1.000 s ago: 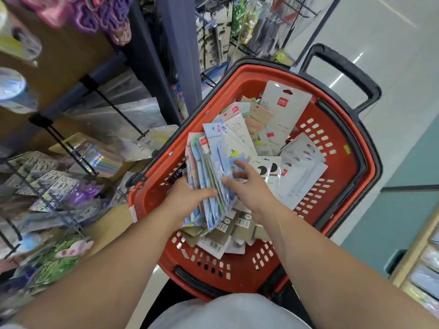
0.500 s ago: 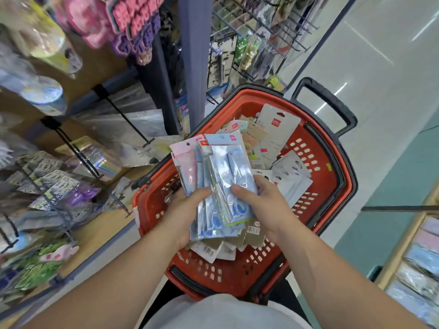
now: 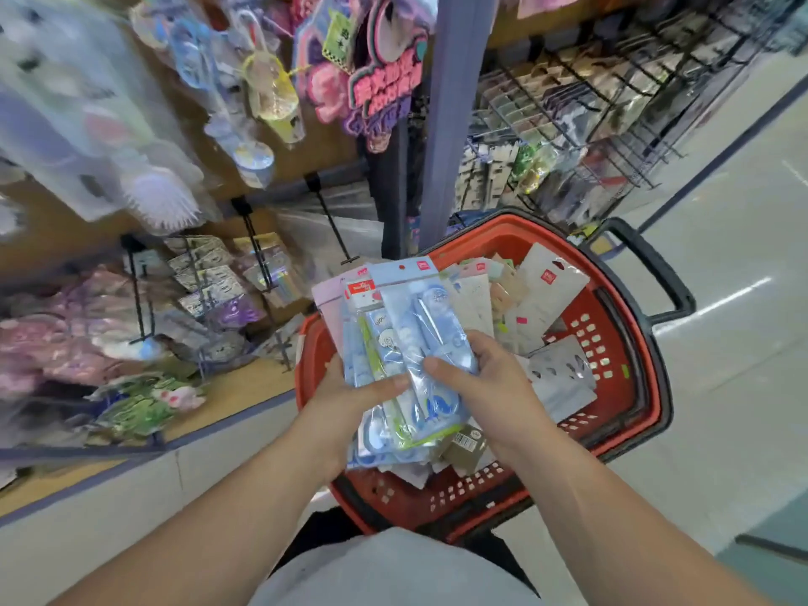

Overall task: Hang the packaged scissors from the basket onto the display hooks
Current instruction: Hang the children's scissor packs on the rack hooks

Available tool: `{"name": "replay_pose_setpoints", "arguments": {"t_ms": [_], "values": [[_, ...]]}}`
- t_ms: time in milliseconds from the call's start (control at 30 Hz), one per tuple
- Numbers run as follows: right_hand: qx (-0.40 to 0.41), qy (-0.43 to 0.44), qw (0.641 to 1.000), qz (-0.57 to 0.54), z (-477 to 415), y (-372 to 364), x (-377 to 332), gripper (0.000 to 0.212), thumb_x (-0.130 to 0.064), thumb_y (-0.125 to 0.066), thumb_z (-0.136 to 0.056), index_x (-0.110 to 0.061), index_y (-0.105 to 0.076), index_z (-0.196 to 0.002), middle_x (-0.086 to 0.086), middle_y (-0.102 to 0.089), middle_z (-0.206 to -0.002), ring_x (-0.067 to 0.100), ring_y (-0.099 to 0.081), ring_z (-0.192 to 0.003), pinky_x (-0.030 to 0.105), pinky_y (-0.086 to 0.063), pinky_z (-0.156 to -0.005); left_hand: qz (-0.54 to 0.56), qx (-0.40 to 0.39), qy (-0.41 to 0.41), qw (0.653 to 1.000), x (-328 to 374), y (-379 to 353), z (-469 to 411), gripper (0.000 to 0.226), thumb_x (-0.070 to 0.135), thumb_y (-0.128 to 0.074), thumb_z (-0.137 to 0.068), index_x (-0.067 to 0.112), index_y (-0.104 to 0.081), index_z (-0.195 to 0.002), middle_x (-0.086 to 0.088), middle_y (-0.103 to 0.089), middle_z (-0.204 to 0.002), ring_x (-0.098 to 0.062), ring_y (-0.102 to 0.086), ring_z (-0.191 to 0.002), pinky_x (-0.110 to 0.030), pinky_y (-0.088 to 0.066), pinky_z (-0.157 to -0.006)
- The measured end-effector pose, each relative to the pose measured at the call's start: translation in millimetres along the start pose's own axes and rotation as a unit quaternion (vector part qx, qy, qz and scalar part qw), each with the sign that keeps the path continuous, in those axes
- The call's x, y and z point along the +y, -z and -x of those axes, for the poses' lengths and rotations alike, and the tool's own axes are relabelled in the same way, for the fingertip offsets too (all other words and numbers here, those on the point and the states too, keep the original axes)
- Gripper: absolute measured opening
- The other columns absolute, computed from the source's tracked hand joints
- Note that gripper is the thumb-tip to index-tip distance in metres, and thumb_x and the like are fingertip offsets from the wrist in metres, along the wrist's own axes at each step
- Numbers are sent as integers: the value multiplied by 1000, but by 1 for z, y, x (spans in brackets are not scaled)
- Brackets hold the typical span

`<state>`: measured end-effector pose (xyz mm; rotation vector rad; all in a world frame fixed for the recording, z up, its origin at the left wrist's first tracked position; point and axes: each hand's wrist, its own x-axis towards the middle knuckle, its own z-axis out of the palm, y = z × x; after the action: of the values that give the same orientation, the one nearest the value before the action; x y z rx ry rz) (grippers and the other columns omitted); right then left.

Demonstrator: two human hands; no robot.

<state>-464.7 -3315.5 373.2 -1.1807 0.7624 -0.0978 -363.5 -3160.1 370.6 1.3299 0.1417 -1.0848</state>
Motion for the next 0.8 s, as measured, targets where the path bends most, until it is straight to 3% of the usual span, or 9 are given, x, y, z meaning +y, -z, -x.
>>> {"name": "replay_pose_setpoints", "arguments": {"t_ms": [67,200,367,433,500,533,600,700,800], "values": [[-22,7,1000,13,3,1,-3,20,-10,-77,-92,-14,-71,-110,2,-81,-102,20,-79,-91,31,-63,-71,18,12,-7,1000,0,0,10,68,6,-85,-68,19,-64,-131,-12,-77,-121,-36,-75,-109,-59,-56,-99],[-91,14,995,49,14,-12,-9,21,-13,-77,-92,-12,-73,-112,7,-81,-104,28,-78,-95,44,-64,-82,78,55,-33,995,-8,5,48,79,2,-94,-65,17,-61,-135,-15,-76,-122,-41,-74,-110,-65,-55,-99],[-174,13,980,97,20,-48,-18,19,-21,-76,-92,-12,-75,-110,6,-81,-102,25,-78,-91,38,-62,-78,115,123,-94,981,-9,22,88,71,3,-87,-67,18,-62,-132,-12,-78,-118,-38,-76,-106,-59,-59,-93],[-175,31,973,144,24,-68,-20,51,-50,-78,-88,-1,-73,-102,10,-78,-91,26,-71,-79,37,-52,-77,120,150,-121,974,-7,35,99,58,-4,-78,-76,19,-64,-127,-11,-79,-115,-35,-77,-102,-56,-62,-87],[-196,39,964,173,24,-85,-19,84,-71,-76,-78,9,-64,-103,32,-67,-92,35,-63,-75,39,-44,-77,117,178,-144,966,-5,51,108,51,-11,-74,-82,23,-65,-119,-8,-81,-110,-29,-79,-96,-47,-66,-76],[-207,36,963,168,23,-93,-19,72,-62,-76,-84,6,-66,-105,32,-69,-100,43,-67,-81,40,-47,-78,115,184,-152,964,-3,61,113,51,-12,-74,-82,24,-64,-117,-6,-81,-109,-27,-79,-94,-44,-66,-73],[-240,18,957,162,18,-109,-20,25,-25,-74,-95,-9,-71,-115,14,-78,-107,33,-76,-96,36,-58,-77,107,190,-165,962,2,81,120,53,-13,-75,-82,24,-63,-117,-4,-82,-106,-25,-80,-92,-39,-65,-69],[-267,1,952,149,15,-149,-23,38,-16,-81,-84,-14,-65,-118,10,-78,-112,28,-76,-98,41,-61,-79,108,194,-178,959,10,118,129,53,-15,-74,-82,25,-62,-115,-2,-82,-101,-23,-80,-89,-37,-65,-67],[-249,19,958,140,15,-207,-19,23,-20,-80,-86,-13,-69,-104,14,-78,-107,30,-75,-95,54,-57,-93,133,196,-178,955,20,165,139,56,-12,-76,-80,22,-62,-122,-8,-81,-110,-29,-79,-97,-45,-65,-78]]}}
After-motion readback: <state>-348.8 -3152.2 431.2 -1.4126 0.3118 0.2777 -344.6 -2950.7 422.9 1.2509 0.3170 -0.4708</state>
